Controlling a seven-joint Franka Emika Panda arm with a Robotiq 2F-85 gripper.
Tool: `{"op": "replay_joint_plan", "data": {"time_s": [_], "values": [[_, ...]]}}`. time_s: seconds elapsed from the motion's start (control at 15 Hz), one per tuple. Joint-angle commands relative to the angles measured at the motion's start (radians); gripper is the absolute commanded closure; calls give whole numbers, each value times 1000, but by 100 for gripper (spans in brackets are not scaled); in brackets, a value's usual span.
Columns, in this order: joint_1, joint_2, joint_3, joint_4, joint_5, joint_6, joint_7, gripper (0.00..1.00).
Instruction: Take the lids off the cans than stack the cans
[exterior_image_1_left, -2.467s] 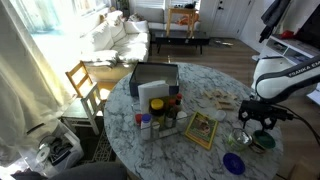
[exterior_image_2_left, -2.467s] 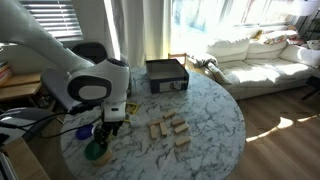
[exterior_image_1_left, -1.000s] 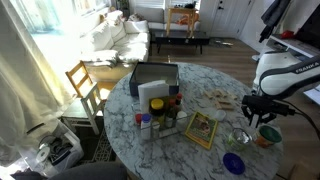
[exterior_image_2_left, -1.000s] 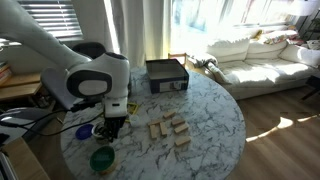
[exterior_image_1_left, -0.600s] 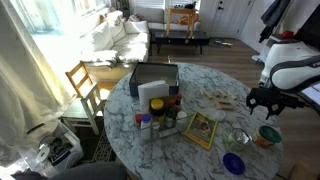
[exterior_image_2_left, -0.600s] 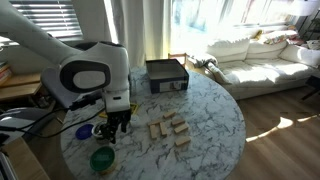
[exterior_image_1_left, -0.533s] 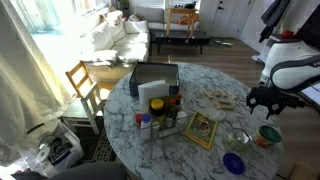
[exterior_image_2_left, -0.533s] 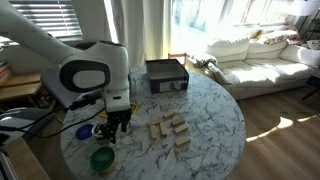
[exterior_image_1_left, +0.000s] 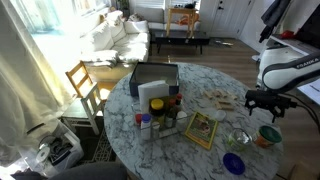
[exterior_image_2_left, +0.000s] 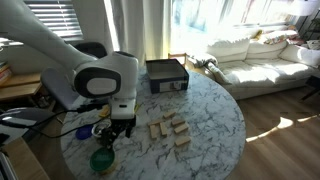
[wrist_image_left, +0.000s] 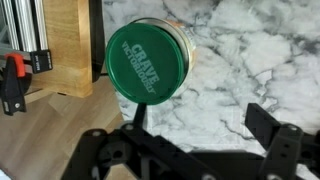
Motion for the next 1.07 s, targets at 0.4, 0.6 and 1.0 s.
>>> {"op": "replay_joint_plan", "data": {"time_s": [0.4,0.6,1.0], "values": [[-41,165,-42,119,156,-115,-10,11],[-52,195,-46,135,210,-136,-20,26],[-62,210,-67,170,225,-207,-11,73]]}}
